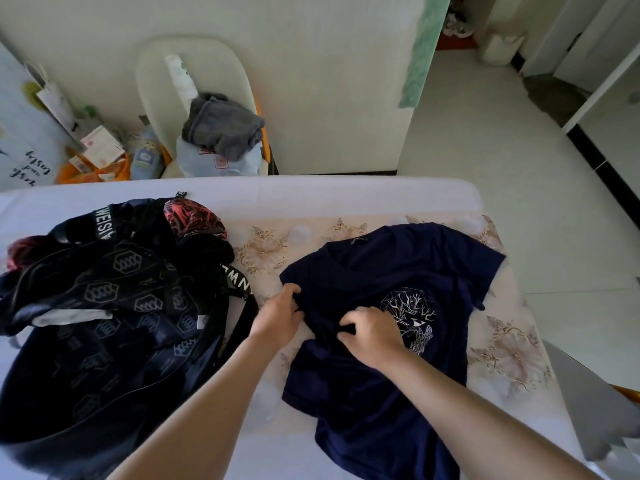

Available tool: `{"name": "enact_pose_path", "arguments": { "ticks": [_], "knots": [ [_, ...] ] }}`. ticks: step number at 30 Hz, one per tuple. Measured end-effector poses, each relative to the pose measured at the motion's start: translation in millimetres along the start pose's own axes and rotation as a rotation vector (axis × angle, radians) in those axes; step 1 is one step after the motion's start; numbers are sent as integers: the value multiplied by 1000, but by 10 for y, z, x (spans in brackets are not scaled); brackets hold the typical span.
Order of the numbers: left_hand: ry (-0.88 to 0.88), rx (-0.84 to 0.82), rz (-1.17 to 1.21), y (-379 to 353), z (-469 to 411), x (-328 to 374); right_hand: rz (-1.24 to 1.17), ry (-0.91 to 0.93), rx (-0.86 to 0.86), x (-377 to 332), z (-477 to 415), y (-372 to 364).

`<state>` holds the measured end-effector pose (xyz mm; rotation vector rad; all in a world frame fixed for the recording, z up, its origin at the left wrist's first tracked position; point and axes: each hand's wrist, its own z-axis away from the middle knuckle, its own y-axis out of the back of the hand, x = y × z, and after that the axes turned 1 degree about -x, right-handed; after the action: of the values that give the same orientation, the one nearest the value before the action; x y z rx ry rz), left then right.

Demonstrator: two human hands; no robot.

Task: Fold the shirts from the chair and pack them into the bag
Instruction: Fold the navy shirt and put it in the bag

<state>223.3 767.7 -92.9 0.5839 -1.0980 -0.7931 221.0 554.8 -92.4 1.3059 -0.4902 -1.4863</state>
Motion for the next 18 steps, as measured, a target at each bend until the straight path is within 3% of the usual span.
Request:
{"name": "enact_pose_path", "arguments": {
  "ticks": [3, 6, 8, 10, 12, 13, 16, 18],
  "knots": [
    [-150, 303, 29, 278, 17, 65, -550, -221, 24, 119, -47, 261],
    [-255, 653, -114, 598, -27, 128, -745, -256, 85, 67, -106, 461],
    [-165, 726, -247, 776, -119, 140, -866, -202, 26, -104, -156, 497],
    [71, 643, -394, 898, -191, 131, -915, -134, -106, -263, -180, 436],
    [189, 570, -432, 903, -203, 65, -732, -87, -146, -288, -153, 340],
    [126, 548, -418, 856, -192, 49, -574, -67, -67, -246, -126, 287],
    [-363, 327, -251, 480, -88, 82, -225, -110, 183, -19, 10, 108],
    [-429, 33, -222, 128, 26, 112, -77, -320, 106, 129, 116, -3]
  ]
}}
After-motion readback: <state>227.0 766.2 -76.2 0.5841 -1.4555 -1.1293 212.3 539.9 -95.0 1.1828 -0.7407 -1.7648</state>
